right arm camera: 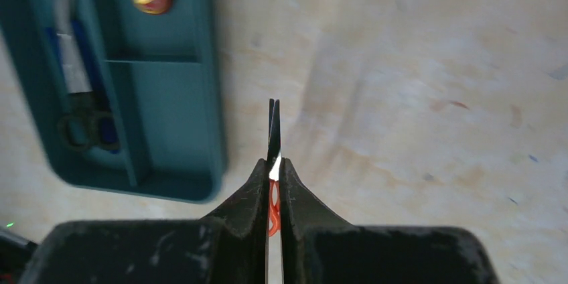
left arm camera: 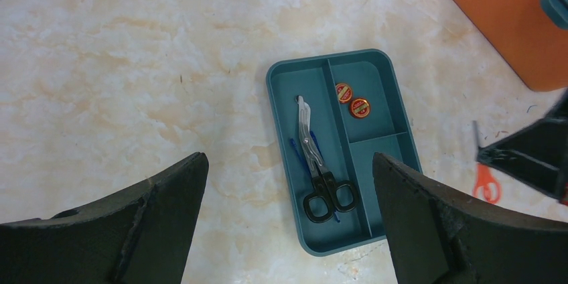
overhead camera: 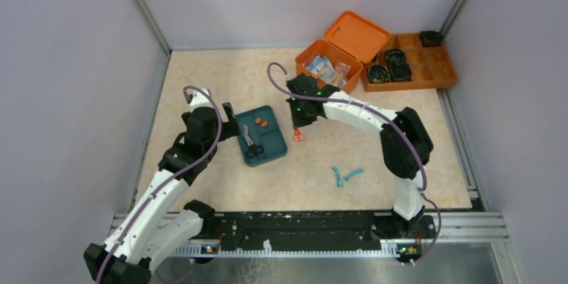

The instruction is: Organize the medicine kit

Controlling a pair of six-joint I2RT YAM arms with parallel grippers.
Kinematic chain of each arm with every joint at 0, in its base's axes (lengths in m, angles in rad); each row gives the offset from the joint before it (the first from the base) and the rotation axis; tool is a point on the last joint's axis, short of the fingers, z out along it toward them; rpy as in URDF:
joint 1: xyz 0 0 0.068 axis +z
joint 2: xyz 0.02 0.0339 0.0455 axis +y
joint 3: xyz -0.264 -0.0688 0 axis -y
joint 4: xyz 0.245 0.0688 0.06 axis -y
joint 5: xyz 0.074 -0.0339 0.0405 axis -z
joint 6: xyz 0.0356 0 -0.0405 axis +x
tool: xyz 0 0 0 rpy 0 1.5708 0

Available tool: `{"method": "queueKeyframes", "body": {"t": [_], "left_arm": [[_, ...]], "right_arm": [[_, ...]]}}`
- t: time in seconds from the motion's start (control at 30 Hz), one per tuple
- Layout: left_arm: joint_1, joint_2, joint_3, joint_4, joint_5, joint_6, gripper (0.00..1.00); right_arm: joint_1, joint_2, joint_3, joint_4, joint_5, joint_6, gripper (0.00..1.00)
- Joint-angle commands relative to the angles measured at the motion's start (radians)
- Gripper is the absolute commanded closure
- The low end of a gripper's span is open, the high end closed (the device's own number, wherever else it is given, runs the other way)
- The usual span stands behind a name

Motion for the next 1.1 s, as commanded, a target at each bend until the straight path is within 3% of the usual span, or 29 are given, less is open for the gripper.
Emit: {"method": "queueKeyframes", "body": {"t": [0.0, 0.23, 0.57, 0.87, 1.07], "left_arm": [[0.005, -0.028, -0.005, 0.004, -0.032, -0.008, 0.01], [0.003, -0.131, -0.006, -0.033, -0.149, -0.044, 0.01], [0.003, -0.2, -0.011, -0.043, -0.202, -0.059, 0.01], [0.004, -0.194, -0.012, -0.04, -0.19, -0.058, 0.01], [0.003, -0.18, -0.016, -0.03, -0.166, -0.048, 0.01]], "right_arm": [[0.101, 0.122, 0.202, 0.005, -0.108, 0.046, 1.0], [0.173, 0.287, 0.427, 0.059, -0.241, 0.118, 1.0], [0.176, 0.485, 0.695, 0.015, -0.263, 0.13, 1.0], [0.176, 0.563, 0.753, 0.004, -0.242, 0.137, 0.99], [0.175, 0.558, 0.761, 0.009, -0.261, 0.125, 0.89]]}}
